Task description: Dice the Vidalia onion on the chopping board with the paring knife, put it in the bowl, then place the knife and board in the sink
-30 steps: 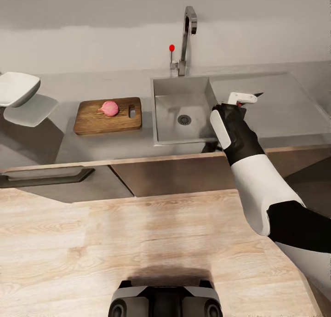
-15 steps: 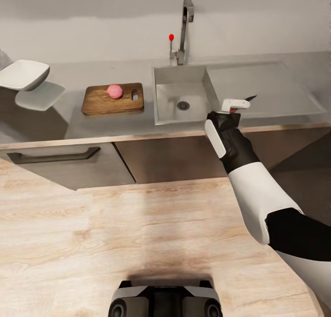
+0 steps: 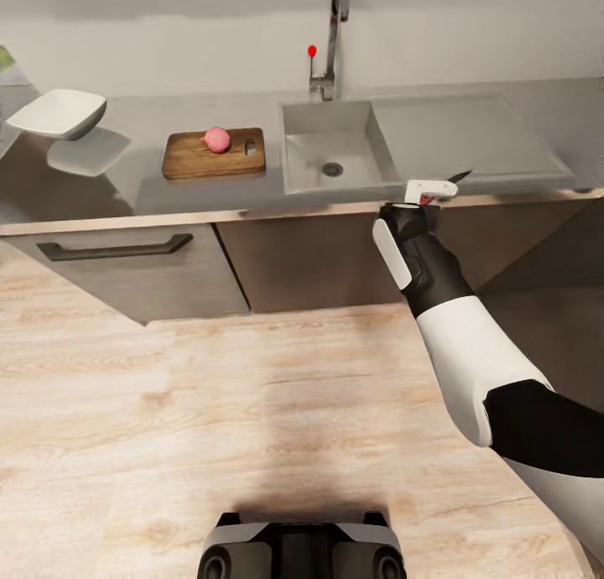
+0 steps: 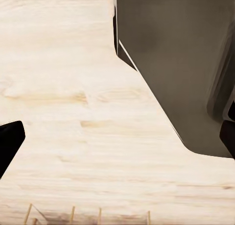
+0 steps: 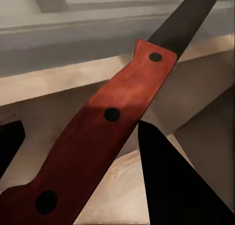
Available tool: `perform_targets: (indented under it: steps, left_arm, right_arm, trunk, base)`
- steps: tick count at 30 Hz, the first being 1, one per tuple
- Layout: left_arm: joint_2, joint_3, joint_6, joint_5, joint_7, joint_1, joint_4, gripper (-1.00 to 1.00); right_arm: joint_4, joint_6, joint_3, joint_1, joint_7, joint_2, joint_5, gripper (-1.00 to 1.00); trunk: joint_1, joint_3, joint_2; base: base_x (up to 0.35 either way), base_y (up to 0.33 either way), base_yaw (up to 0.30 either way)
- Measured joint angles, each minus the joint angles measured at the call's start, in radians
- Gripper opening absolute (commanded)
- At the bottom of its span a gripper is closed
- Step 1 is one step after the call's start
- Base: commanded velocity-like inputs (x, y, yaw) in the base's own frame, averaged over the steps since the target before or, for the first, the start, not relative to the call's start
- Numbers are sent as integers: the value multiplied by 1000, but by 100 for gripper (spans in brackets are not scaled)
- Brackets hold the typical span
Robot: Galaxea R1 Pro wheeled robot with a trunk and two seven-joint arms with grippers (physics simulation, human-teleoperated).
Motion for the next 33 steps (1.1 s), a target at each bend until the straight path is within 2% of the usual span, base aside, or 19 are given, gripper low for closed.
perform_targets:
  steps: [14, 19, 22, 23, 28, 30, 32, 33]
  left_arm:
    - [0, 0, 0, 0, 0, 0, 0, 100]
    - [1, 0, 0, 0, 0, 0, 0, 100]
    - [1, 0, 0, 0, 0, 0, 0, 100]
    - [1, 1, 0, 0, 0, 0, 0, 100]
    - [3, 1, -1, 0, 0, 0, -1, 100]
    - [3, 1, 0, 0, 1, 0, -1, 100]
    - [3, 2, -1, 0, 1, 0, -1, 100]
    - [3, 3, -1, 0, 2, 0, -1, 100]
  right_arm:
    - [3, -3, 3, 0, 1, -4, 1, -100]
    - [36, -37, 3, 0, 3, -22, 0, -100]
    - [138, -126, 1, 1, 18, -44, -4, -100]
    - [260, -225, -1, 1, 71, -61, -4, -100]
    - [559, -428, -6, 2, 207, -105, -7, -100]
    - [681, -517, -6, 7, 257, -113, -7, -100]
    - [799, -632, -9, 37, 328, -118, -3, -100]
    - [827, -685, -8, 76, 364, -119, -1, -100]
  trunk:
    - [0, 0, 0]
    - [0, 0, 0]
    - [0, 0, 0]
    - [0, 0, 0]
    - [0, 0, 0]
    - [0, 0, 0]
    - [-1, 0, 0]
    - [-1, 0, 0]
  base:
    - [-339, 0, 0]
    - [-339, 0, 0]
    - [-337, 0, 0]
    - [-288, 0, 0]
    - [-126, 0, 0]
    - [-28, 0, 0]
    - [-12, 0, 0]
    - [-6, 0, 0]
